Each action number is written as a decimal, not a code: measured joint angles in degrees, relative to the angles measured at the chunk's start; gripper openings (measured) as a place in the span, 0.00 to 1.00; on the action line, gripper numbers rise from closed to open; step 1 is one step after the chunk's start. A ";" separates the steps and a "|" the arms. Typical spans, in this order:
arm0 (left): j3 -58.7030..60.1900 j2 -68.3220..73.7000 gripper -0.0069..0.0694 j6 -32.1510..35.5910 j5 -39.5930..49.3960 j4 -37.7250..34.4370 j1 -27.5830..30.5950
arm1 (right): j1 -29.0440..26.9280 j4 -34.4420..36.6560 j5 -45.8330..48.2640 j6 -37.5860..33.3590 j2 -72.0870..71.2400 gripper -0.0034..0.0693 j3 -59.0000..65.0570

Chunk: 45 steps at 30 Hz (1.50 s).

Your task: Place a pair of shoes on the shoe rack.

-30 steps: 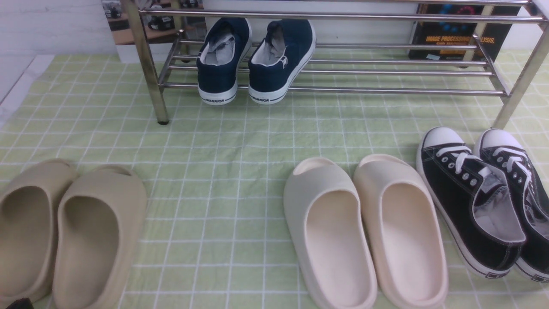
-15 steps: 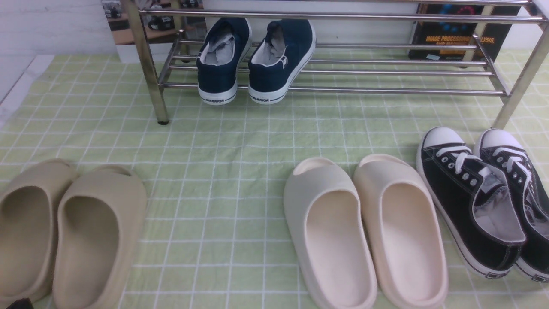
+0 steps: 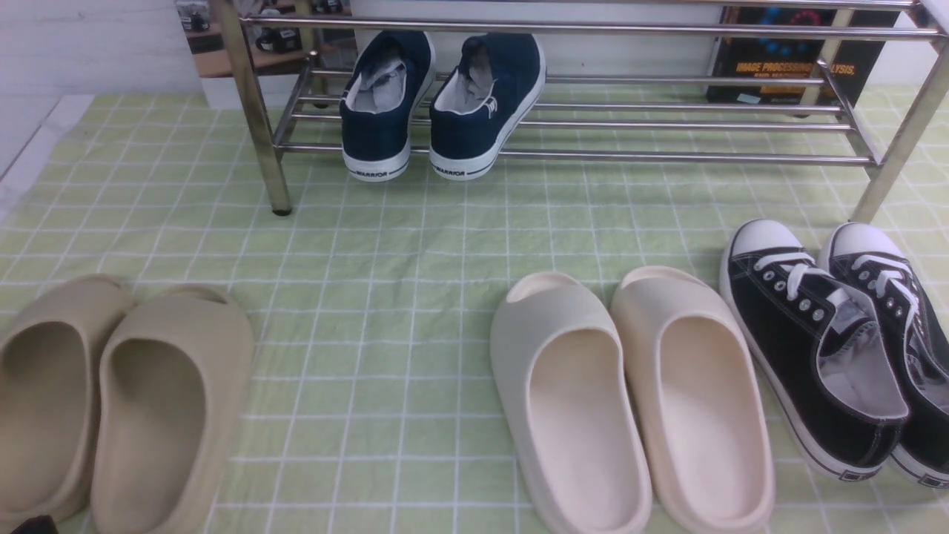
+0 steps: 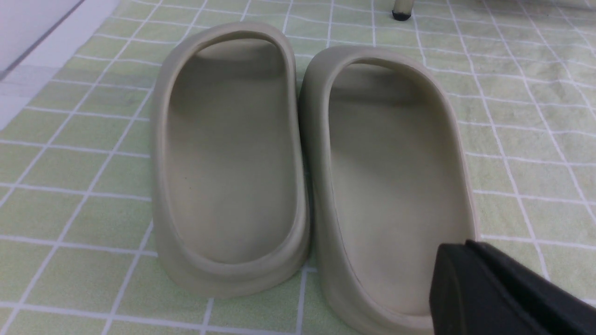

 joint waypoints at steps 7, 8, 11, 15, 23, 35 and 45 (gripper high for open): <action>0.00 0.00 0.07 0.00 0.00 -0.05 0.00 | 0.00 0.00 0.00 0.00 0.00 0.38 0.00; 0.00 0.00 0.07 0.00 0.00 -0.11 0.00 | 0.00 0.00 0.00 0.00 0.00 0.38 0.00; 0.00 0.00 0.07 0.00 0.00 -0.15 0.00 | 0.00 0.00 0.00 0.00 0.00 0.38 0.00; 0.01 0.00 0.07 0.00 0.00 -0.22 0.00 | 0.00 0.00 0.00 0.00 0.00 0.38 0.00; 0.06 0.00 0.07 0.00 0.02 -0.24 0.00 | 0.00 0.00 0.00 0.00 0.00 0.38 0.00; 0.06 0.00 0.08 0.00 0.07 -0.29 0.00 | 0.00 0.00 0.00 0.00 0.00 0.38 0.00; 0.06 0.00 0.09 0.00 0.37 -0.29 0.00 | 0.00 0.00 0.00 0.00 0.00 0.38 0.00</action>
